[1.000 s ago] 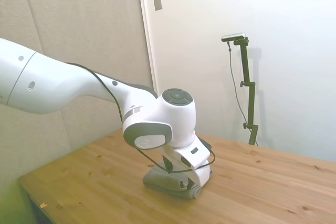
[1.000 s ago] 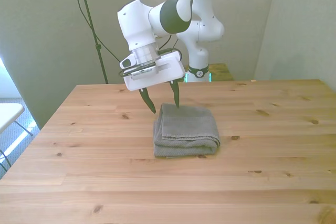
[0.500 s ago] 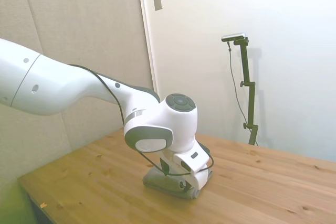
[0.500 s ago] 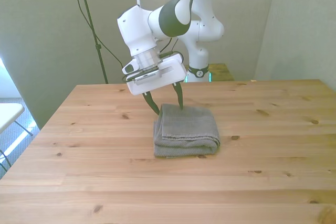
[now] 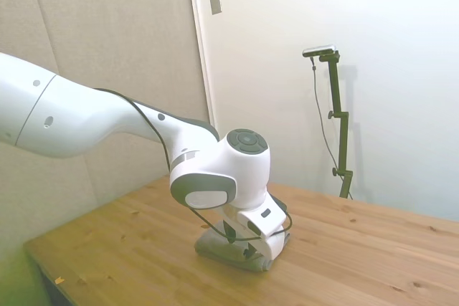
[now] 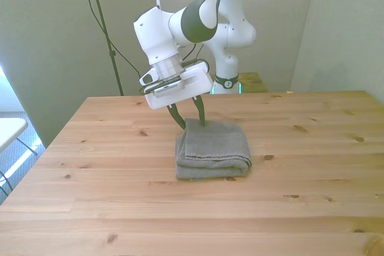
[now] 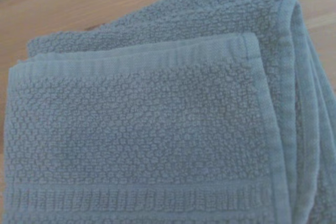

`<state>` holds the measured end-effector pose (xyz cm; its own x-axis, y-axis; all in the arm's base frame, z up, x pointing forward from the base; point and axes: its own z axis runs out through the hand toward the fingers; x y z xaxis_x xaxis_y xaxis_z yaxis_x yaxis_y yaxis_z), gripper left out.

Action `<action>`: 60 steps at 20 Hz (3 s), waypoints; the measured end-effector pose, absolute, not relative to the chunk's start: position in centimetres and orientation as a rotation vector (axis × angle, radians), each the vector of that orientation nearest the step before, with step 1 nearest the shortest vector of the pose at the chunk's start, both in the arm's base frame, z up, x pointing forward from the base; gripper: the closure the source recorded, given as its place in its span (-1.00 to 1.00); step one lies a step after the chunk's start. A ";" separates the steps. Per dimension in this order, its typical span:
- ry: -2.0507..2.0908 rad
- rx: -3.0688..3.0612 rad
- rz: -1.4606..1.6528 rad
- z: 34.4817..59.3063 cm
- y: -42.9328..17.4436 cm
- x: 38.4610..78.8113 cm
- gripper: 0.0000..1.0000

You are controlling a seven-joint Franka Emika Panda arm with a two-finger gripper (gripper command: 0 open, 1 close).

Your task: Unfold the towel

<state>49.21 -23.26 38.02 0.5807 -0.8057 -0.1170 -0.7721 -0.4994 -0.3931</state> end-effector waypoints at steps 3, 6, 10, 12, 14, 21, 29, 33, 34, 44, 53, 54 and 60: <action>1.262 -2.411 -0.125 38.5 -23.0 49.4 1.00; 1.247 -2.397 -0.133 39.3 -22.5 49.5 1.00; 1.205 -2.391 -0.138 41.0 -21.6 49.3 1.00; 1.180 -2.389 -0.146 42.2 -21.1 49.0 1.00; 1.150 -2.390 -0.154 43.4 -20.3 48.9 1.00; 0.991 -2.438 -0.191 46.4 -15.0 49.4 1.00; 0.768 -2.516 -0.157 46.5 -8.4 49.8 1.00; 0.696 -2.538 -0.130 46.3 -6.5 49.9 1.00; 0.680 -2.541 -0.117 46.3 -6.1 49.9 1.00; 0.477 -2.534 0.048 45.7 -2.0 50.7 -1.00; 0.441 -2.541 0.076 45.0 -1.0 51.2 -1.00; 0.477 -2.550 0.079 45.1 -1.2 51.3 -1.00; 0.839 -2.675 0.024 44.3 -2.4 52.1 -1.00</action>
<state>52.08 -2.39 44.32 0.8256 -0.5523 -0.1153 -0.5580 -0.7691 -0.3115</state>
